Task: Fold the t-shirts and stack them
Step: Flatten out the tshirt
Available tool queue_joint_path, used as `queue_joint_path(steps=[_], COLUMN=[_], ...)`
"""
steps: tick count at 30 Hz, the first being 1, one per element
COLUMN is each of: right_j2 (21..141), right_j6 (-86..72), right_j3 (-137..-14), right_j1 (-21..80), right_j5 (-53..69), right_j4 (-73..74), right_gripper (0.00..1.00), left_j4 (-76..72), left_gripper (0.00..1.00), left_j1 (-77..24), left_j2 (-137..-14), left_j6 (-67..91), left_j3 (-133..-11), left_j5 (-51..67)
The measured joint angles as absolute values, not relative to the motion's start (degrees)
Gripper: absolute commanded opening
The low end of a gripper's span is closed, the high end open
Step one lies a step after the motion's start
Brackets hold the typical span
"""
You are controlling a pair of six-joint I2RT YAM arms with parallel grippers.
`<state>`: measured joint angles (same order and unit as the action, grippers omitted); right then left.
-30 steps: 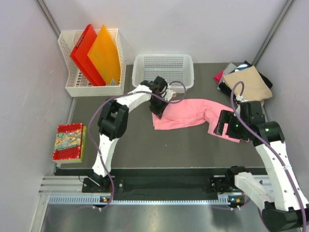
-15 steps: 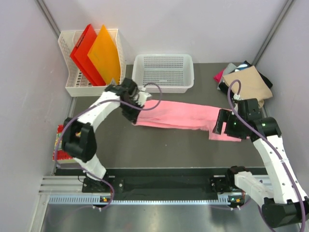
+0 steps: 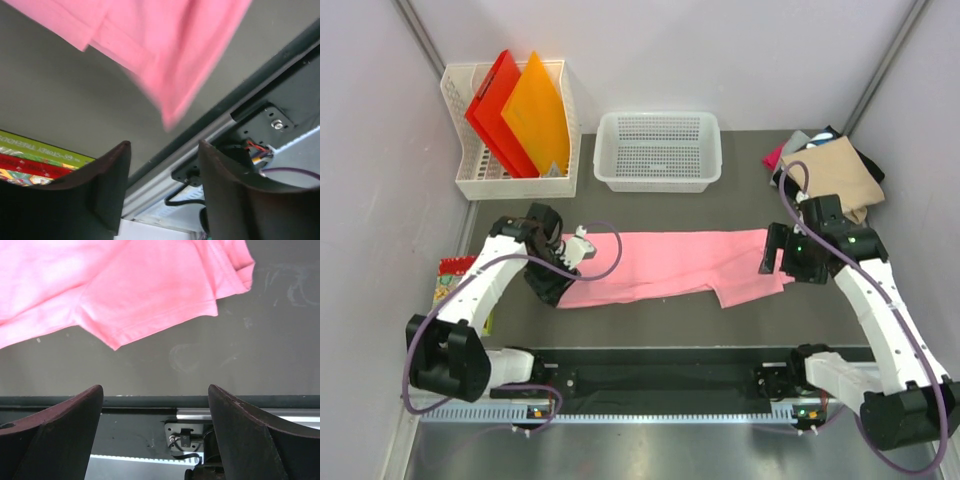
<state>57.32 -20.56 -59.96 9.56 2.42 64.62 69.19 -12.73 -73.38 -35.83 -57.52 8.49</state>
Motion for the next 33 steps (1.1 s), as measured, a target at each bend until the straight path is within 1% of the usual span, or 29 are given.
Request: queue_joint_path(steps=[2,3,4,7,10,12,16,17,21,23,24,27,33], right_j2=[59.0,59.94,61.01,64.75,68.99,71.35,75.75,76.62,79.7,80.77,81.08,81.62,82.04], right_j6=[-20.56,-20.49,-20.36,-19.9,-19.53,-19.42,-18.7,-18.55,-17.98,-17.98,-17.98,-18.02,-18.04], right_j3=[-59.86,-59.86,-59.86,-59.88,-59.88,-59.88,-59.86,-59.86,-60.69,-62.11,-62.81,-65.14,-66.54], right_j1=[9.58,9.56,9.56,9.56,9.56,9.56,9.56,9.5,8.78,8.23,7.99,7.22,6.59], right_j5=[1.19,0.45,-0.34,-2.24,-3.6,-4.34,-7.29,-7.94,-10.5,-11.22,-11.44,-12.01,-12.16], right_j4=[63.94,63.59,63.07,61.3,58.83,57.47,54.52,54.0,52.62,52.21,51.9,50.85,49.12], right_gripper=[0.87,0.87,0.87,0.86,0.84,0.84,0.84,0.84,0.83,0.83,0.83,0.83,0.83], left_j4=[70.5,70.74,70.76,71.9,71.18,68.62,63.2,62.28,59.46,58.35,57.74,55.59,53.15], left_gripper=[0.68,0.81,0.83,0.83,0.8,0.78,0.72,0.69,0.64,0.6,0.55,0.53,0.52], left_j1=[-12.62,-12.56,-12.51,-12.51,-12.51,-12.51,-12.51,-12.51,-12.49,-12.49,-12.47,-12.4,-10.24], left_j2=[-72.58,-72.44,-72.42,-74.59,-79.15,-81.78,-87.88,-89.14,-94.06,-94.54,-94.48,-94.32,-94.32], left_j6=[-36.25,-36.25,-36.29,-36.18,-35.42,-34.52,-32.62,-32.38,-31.55,-31.4,-31.38,-31.22,-31.18], left_j3=[-57.1,-57.12,-57.28,-60.71,-66.26,-67.59,-67.61,-67.61,-67.61,-67.18,-66.63,-64.07,-60.55], left_j5=[8.1,8.1,8.12,8.67,9.8,10.09,9.96,9.87,9.5,9.3,9.06,7.94,6.31])
